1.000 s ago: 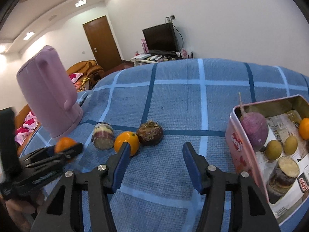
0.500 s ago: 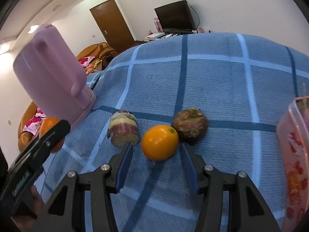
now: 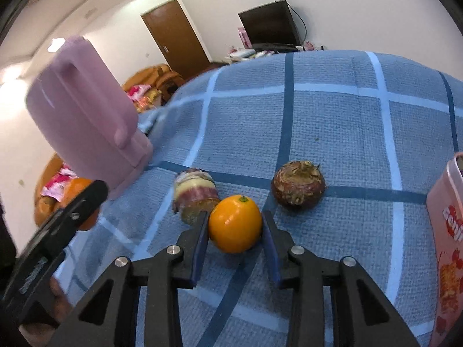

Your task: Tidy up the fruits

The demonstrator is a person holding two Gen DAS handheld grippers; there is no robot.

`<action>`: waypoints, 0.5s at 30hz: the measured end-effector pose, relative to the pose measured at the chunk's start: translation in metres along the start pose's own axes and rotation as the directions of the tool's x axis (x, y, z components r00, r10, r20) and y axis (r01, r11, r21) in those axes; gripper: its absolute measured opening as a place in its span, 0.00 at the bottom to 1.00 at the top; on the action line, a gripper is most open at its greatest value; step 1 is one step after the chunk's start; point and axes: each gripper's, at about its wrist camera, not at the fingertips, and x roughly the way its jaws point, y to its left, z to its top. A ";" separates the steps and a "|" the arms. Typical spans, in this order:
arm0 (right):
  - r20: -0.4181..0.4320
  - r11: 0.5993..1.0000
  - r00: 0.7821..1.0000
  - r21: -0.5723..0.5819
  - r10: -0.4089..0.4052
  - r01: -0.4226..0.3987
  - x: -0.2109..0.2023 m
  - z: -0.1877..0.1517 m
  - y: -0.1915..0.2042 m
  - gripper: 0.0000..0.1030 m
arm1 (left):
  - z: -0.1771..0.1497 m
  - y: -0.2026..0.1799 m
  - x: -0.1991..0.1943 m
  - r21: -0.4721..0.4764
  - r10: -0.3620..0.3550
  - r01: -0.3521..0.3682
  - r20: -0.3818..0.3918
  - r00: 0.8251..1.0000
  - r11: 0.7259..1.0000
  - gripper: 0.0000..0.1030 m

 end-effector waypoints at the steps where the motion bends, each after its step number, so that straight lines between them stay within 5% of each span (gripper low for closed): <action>1: 0.027 1.000 1.000 -0.015 -0.004 0.005 -0.009 -0.002 0.001 0.36 | 0.000 0.000 -0.001 0.001 0.000 0.000 0.006 1.000 1.000 0.48; 10: 0.207 0.985 0.972 -0.109 -0.109 0.134 -0.066 -0.023 0.004 0.36 | -0.003 -0.004 -0.005 0.022 0.019 -0.020 0.039 0.999 1.000 0.48; 15: 0.232 0.983 0.965 -0.104 -0.123 0.151 -0.080 -0.029 -0.004 0.36 | -0.004 -0.008 -0.011 0.032 0.041 -0.043 0.069 0.997 0.999 0.48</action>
